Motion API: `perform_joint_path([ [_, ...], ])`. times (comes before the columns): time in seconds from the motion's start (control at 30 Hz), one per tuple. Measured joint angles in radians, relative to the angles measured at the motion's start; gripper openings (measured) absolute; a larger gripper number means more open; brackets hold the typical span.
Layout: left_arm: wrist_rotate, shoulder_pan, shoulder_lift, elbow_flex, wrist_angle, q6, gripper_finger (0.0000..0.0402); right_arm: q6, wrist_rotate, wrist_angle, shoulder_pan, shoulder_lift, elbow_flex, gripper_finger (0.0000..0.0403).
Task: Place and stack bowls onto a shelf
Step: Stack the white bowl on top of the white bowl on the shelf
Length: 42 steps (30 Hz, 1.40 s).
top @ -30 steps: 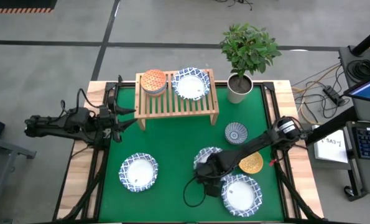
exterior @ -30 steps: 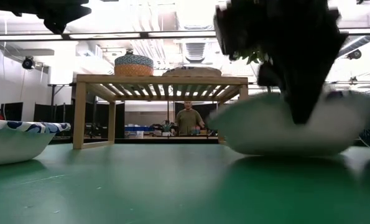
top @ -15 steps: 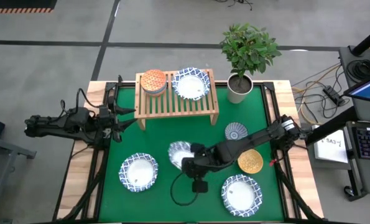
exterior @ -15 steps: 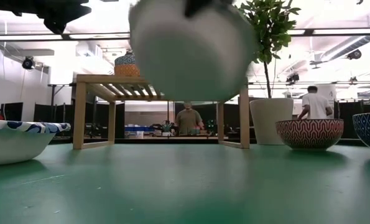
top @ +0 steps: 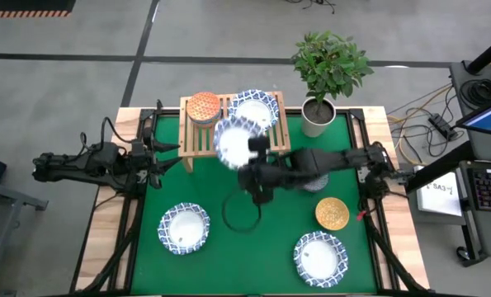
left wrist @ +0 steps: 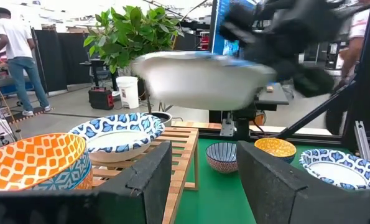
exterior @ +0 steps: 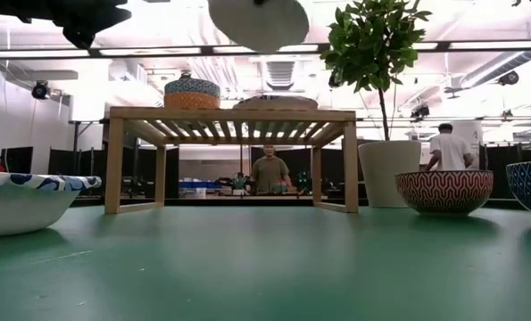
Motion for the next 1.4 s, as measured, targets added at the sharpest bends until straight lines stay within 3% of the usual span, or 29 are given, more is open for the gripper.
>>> perform_joint_path([
  [0.23,0.000,0.000,0.000,0.000,0.000,0.000,0.0164,-0.142,-0.010,-0.012,-0.224,0.000,-0.014,0.0009],
  [0.53,0.000,0.000,0.000,0.000,-0.001,0.010,0.0164,-0.118,-0.241,-0.005,-0.410,0.000,-0.019,0.0009],
  [0.93,0.000,0.000,0.000,0.000,-0.009,0.011,0.0164,-0.057,-0.267,-0.003,-0.423,0.000,-0.026,0.0066],
  [1.4,0.000,0.000,0.000,0.000,-0.008,0.011,0.0164,0.167,-0.271,-0.032,-0.367,0.000,-0.021,0.0176],
])
